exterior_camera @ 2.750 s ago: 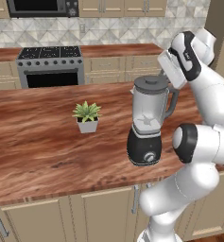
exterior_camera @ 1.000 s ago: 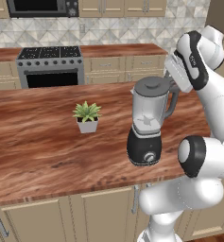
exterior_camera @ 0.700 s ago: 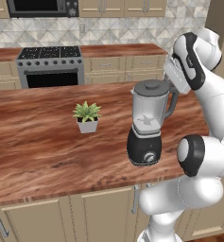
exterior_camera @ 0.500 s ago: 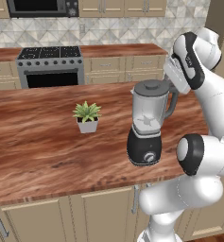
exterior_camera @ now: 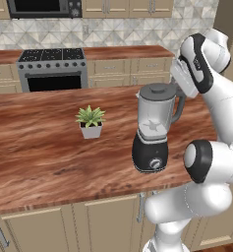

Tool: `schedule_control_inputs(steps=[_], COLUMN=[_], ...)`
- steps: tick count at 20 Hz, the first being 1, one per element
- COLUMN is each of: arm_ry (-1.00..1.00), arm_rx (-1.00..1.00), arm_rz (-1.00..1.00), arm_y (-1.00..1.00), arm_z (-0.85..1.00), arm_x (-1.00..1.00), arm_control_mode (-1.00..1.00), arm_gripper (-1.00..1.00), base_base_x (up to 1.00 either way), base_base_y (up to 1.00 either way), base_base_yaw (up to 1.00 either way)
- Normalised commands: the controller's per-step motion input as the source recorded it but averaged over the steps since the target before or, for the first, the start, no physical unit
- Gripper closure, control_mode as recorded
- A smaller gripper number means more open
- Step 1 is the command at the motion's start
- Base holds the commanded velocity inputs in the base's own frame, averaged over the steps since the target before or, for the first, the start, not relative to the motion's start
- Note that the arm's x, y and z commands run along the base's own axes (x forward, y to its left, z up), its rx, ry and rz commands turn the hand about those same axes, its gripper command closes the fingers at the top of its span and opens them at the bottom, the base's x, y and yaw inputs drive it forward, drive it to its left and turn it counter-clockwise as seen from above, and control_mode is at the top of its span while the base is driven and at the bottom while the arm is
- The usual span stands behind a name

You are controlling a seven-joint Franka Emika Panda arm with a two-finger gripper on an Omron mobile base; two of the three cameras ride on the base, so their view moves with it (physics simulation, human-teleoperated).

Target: Close the lid blender by securely placing the lid on top.

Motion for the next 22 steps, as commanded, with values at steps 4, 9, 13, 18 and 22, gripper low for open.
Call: schedule_control_inputs(steps=[4,9,13,18,22], arm_ry=[-0.05,0.0,0.0,0.0,-0.03], arm_rx=[0.03,0.0,0.0,0.0,0.0], arm_rz=[0.0,0.0,0.0,0.03,0.08], arm_y=[0.0,0.0,0.03,0.07,0.11], arm_z=[-0.02,0.0,0.0,-0.14,-0.08], arm_x=[-0.31,-0.17,0.05,0.21,0.17], arm_control_mode=[-1.0,-1.0,-1.0,-1.0,-1.0], arm_gripper=[-1.0,-1.0,-1.0,-1.0,-1.0], base_base_x=[0.0,0.0,0.0,0.0,0.0], base_base_y=[0.0,0.0,0.0,0.0,0.0], base_base_yaw=[0.0,0.0,0.0,0.0,0.0])
